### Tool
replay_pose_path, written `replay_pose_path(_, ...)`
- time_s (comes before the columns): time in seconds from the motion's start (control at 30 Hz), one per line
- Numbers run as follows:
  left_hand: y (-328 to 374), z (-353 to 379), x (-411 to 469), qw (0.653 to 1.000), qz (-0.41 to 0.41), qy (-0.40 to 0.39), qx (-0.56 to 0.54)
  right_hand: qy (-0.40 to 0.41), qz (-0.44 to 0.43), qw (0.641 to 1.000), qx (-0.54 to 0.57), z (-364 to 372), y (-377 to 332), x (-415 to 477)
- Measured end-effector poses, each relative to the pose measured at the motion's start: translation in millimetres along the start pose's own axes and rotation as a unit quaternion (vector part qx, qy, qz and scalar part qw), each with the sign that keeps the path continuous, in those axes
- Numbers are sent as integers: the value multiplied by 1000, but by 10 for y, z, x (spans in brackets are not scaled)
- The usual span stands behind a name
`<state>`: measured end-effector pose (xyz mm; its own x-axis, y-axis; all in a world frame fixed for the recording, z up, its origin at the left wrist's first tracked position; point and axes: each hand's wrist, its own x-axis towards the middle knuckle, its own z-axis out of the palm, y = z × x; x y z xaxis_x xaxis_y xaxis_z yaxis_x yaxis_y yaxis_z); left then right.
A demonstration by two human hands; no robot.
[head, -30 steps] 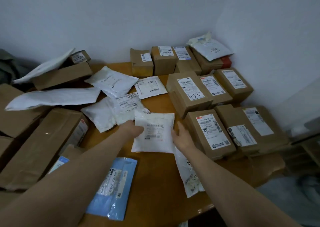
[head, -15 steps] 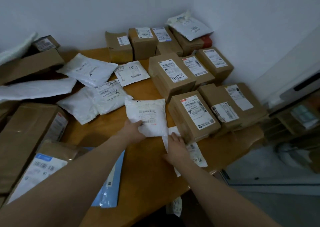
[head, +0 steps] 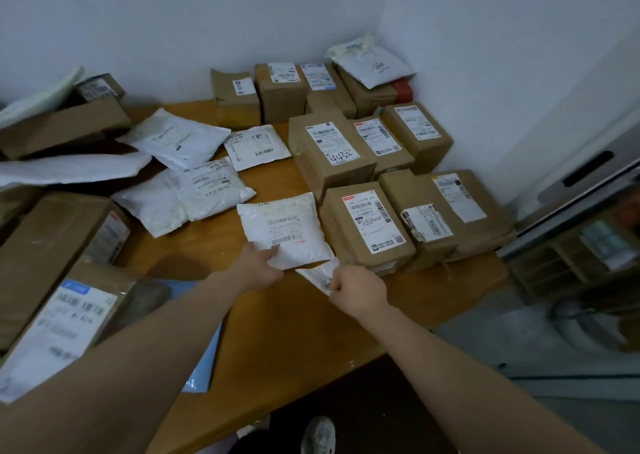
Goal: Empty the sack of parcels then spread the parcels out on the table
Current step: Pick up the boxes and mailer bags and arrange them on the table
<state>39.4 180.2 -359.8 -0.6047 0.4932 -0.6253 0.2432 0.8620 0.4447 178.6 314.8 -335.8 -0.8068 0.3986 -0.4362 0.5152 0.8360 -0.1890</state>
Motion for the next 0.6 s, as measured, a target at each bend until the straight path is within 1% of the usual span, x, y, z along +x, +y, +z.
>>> replay_pose_path(0.17,-56,71,-28,1000,-1,9,23,14,-114,991,-67,82,-58,-263)
replay_pose_path(0.23,-93,64,-74,998,-19,42,46,-19,-127,988,-91,227,-92,-279)
replay_pose_path(0.33,-183,61,-232,988,-71,114,73,-97,-107,987,-65,434,-109,-228)
replay_pose_path(0.4,-291,111,-374,977,-119,141,105,-86,-115,988,-48,481,-128,-198)
replay_pose_path(0.5,-518,260,-505,964,-181,146,129,-44,-161,984,-54,467,-242,-133)
replay_pose_path(0.53,-587,308,-528,964,-192,143,116,-44,-173,983,-45,451,-302,-112)
replay_pose_path(0.6,-672,378,-557,970,-202,123,57,-53,-190,980,-27,440,-421,-66)
